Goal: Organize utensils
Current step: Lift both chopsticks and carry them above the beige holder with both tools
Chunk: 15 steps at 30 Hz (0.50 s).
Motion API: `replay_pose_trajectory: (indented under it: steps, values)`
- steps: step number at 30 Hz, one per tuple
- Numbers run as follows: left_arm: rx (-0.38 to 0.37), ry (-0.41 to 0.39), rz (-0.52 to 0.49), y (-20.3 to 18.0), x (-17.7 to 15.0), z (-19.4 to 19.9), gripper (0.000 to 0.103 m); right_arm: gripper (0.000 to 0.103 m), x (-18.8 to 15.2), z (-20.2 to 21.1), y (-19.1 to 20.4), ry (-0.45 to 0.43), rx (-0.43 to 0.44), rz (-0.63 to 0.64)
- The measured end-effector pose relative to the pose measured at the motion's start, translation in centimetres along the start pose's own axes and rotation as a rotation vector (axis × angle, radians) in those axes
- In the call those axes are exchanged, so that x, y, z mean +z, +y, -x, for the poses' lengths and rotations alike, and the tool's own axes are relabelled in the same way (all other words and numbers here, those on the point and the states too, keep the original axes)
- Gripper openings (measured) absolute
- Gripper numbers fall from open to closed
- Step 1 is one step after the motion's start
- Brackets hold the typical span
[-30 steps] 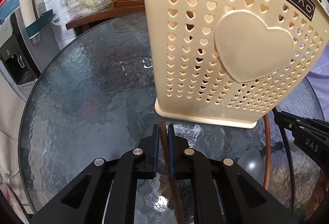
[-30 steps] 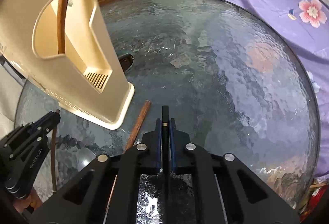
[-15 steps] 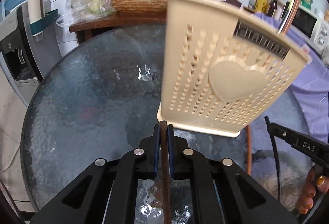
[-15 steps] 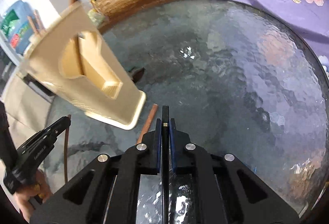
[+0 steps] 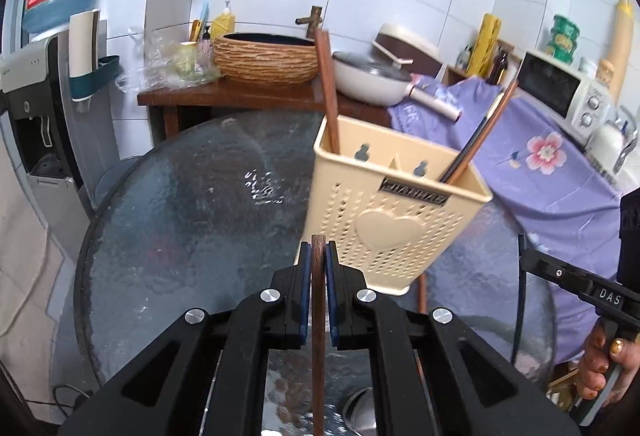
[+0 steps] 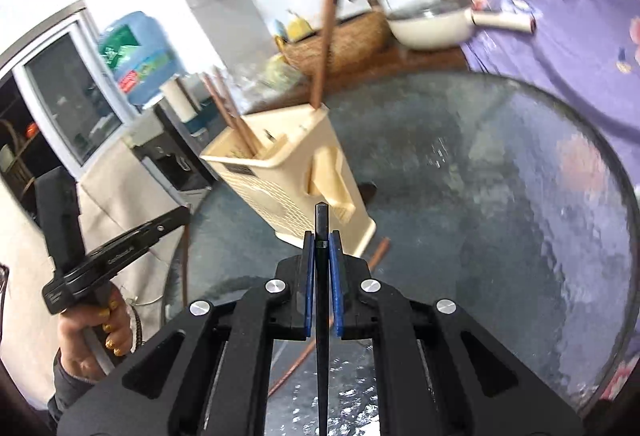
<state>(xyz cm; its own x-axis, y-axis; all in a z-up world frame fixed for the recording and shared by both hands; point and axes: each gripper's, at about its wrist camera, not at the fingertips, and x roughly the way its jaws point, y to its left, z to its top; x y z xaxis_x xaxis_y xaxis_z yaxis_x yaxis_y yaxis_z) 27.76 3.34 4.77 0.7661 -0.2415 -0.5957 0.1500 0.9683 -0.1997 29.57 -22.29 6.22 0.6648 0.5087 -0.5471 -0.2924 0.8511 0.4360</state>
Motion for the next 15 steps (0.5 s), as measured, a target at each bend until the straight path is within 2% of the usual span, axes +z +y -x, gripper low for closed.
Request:
replay_pose_trajectory:
  steps: [15]
  values:
    - [-0.042,-0.11,-0.05,-1.6,1.6,5.3,0.007,0.008,2.7,5.2,2.4,-0.082,0.041,0.066]
